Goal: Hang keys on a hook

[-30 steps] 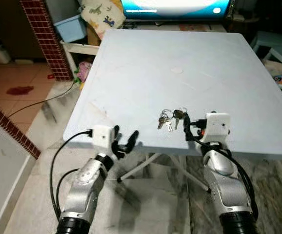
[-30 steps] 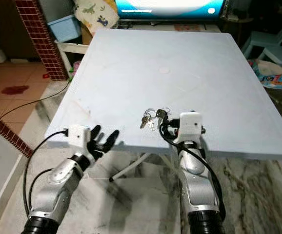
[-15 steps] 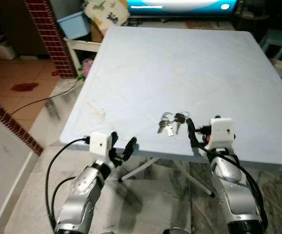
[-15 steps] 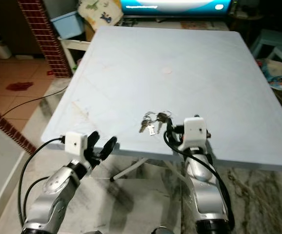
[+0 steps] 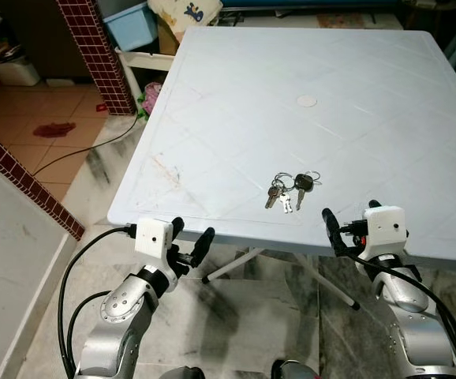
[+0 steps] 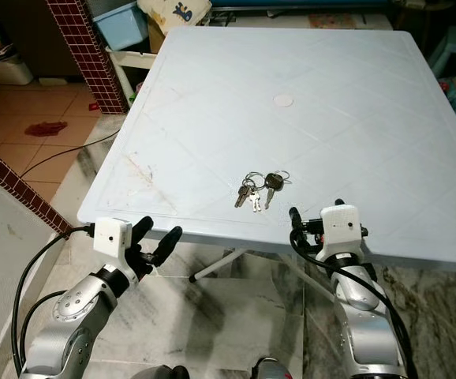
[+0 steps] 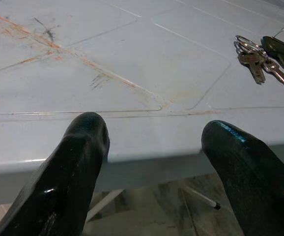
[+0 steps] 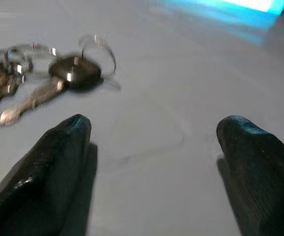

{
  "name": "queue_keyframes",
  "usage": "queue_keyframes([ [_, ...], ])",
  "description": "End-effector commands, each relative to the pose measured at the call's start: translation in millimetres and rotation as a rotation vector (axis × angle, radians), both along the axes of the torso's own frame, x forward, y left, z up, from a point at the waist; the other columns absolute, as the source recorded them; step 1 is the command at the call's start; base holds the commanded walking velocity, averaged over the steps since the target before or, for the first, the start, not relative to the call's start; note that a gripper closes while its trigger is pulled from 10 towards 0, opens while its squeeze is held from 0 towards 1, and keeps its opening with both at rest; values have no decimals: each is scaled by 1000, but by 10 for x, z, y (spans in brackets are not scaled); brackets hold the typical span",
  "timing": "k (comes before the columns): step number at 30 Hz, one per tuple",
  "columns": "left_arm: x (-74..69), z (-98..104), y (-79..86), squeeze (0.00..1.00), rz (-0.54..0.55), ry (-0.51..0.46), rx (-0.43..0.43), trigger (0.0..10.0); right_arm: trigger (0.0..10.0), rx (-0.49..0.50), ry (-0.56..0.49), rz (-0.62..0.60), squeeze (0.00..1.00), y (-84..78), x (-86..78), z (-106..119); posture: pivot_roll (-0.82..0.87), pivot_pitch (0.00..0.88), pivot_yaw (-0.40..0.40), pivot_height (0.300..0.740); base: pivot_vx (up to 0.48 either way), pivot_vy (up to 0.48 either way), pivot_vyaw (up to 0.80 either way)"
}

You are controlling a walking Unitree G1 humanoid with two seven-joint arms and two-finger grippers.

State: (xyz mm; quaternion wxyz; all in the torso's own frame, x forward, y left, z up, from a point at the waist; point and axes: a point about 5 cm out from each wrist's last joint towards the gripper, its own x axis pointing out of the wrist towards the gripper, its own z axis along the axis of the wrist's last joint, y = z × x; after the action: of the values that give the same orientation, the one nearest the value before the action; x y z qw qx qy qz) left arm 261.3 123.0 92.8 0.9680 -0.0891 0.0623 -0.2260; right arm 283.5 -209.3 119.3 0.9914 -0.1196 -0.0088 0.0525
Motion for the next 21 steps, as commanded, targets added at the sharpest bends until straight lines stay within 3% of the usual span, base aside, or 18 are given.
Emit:
queue_keyframes([
  [1, 8, 51, 23, 0, 8, -14, -24, 10000, 10000, -27, -39, 44, 0, 24, 56, 79, -2, 218, 85, 740, 0, 0, 0],
  [15, 7, 84, 72, 0, 16, -17, -16, 10000, 10000, -55, -54, 141, 0, -96, 247, 225, 30, 223, 71, 740, 0, 0, 0],
  [16, 10, 89, 77, 0, 20, -17, -14, 10000, 4902, -52, -45, 143, 0, -133, 257, 217, 32, 225, 70, 740, 0, 0, 0],
  [19, 8, 92, 81, 0, 22, -19, -16, 10000, 4902, -48, -39, 149, 0, -154, 263, 206, 34, 228, 70, 740, 0, 0, 0],
  [20, 7, 96, 83, 0, 28, -19, -19, 10000, 0, -32, -29, 168, 0, -169, 272, 194, 35, 228, 70, 740, 0, 0, 0],
  [21, 3, 97, 82, 0, 29, -19, -20, 10000, 0, -19, -13, 206, 0, -159, 281, 180, 35, 230, 71, 740, 0, 0, 0],
])
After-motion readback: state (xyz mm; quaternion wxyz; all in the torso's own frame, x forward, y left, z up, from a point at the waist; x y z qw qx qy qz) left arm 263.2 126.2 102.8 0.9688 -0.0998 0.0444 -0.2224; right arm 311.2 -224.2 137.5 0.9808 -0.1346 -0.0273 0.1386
